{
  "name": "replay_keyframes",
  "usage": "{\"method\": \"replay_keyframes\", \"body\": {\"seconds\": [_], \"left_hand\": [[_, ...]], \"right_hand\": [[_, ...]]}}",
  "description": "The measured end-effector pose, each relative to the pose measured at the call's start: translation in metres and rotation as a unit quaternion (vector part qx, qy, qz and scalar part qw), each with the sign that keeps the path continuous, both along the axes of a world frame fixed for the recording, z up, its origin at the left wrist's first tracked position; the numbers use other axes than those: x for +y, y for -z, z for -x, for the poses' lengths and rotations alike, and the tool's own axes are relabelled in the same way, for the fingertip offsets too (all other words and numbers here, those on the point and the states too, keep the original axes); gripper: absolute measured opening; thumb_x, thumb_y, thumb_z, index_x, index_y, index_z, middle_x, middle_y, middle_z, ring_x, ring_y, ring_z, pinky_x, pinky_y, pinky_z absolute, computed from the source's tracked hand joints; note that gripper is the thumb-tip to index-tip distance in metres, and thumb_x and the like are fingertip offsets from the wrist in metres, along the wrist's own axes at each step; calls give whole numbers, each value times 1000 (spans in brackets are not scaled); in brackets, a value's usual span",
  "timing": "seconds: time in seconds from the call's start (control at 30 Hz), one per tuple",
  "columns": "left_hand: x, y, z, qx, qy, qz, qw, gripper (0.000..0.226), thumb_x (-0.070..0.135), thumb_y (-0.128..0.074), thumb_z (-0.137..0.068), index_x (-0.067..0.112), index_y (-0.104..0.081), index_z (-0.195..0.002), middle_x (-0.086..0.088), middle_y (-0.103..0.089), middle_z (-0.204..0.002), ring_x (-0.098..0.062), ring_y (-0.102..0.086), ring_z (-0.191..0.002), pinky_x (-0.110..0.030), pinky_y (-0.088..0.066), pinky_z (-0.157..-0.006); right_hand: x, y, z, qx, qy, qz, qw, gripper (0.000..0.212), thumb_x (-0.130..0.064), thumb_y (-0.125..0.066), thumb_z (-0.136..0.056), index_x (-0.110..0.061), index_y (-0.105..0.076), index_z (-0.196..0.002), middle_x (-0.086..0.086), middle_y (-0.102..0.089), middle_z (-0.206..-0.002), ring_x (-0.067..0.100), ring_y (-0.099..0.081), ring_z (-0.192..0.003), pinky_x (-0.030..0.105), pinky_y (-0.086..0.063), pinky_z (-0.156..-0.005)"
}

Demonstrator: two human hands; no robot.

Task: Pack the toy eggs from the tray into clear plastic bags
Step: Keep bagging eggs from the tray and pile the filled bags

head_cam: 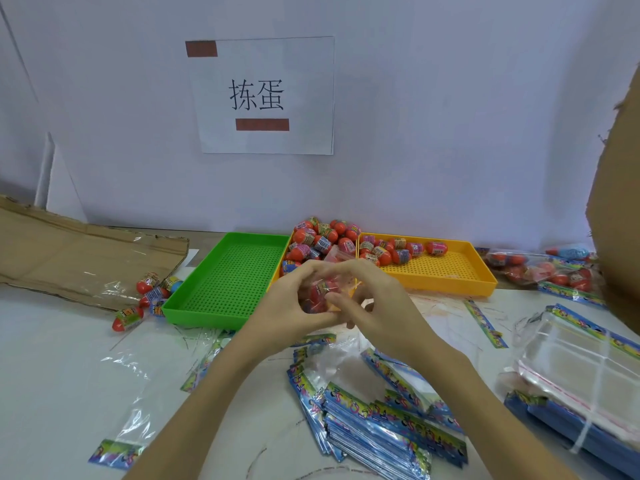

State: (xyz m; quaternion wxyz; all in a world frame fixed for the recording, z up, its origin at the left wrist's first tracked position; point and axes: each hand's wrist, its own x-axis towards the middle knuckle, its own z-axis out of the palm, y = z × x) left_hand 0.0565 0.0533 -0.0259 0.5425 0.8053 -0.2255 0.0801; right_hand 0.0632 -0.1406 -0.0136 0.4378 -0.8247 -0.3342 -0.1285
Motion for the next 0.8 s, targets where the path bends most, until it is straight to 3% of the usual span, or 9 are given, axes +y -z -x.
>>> {"method": "replay_keyframes", "body": {"seconds": [0.13,0.23,0.4,0.53,0.67,0.8], "left_hand": [[1,1,-2,20,-3,8,1000,60,19,-91,-82,32,-61,-133,9,-74,-120,-4,-69,-110,-25,-52,-97],[1,-1,-3,22,-15,24,999,56,10,-89,-83,25,-64,-130,4,-76,-119,-12,-70,-116,-36,-53,-107],[1,-2,1,24,-26,41,999,53,7,-89,-82,22,-66,-127,5,-77,-116,-12,-72,-111,-27,-54,-102],[1,-6,2,28,-21,51,998,52,9,-89,-82,21,-66,-128,4,-77,-115,-11,-72,-111,-22,-54,-99],[0,-8,3,27,-32,72,996,53,9,-88,-83,27,-66,-129,2,-77,-114,-10,-71,-115,-24,-54,-102],[-2,-9,5,31,-46,94,994,55,6,-88,-83,29,-66,-128,8,-78,-112,-6,-70,-114,-19,-52,-102]], "right_hand": [[-5,0,-4,-14,49,19,999,12,-30,-62,-103,-34,-64,-114,-14,-57,-116,15,-64,-60,16,-42,-62],[-4,1,-4,-24,43,23,999,6,-24,-60,-104,-25,-65,-106,-11,-56,-113,15,-62,-57,19,-42,-61],[-7,0,-3,31,-5,0,1000,16,-24,-65,-102,-25,-67,-118,-14,-63,-114,15,-69,-52,30,-53,-52],[-13,-3,-5,41,-20,3,999,28,-25,-69,-100,-34,-64,-126,-23,-66,-120,12,-69,-49,14,-46,-51],[-14,-6,-5,-3,2,-8,1000,20,-23,-71,-98,-31,-67,-116,-27,-67,-107,9,-72,-57,12,-45,-53],[-9,-7,-5,-68,43,-30,996,15,-21,-73,-96,-29,-72,-110,-18,-64,-118,11,-68,-54,12,-44,-55]]}}
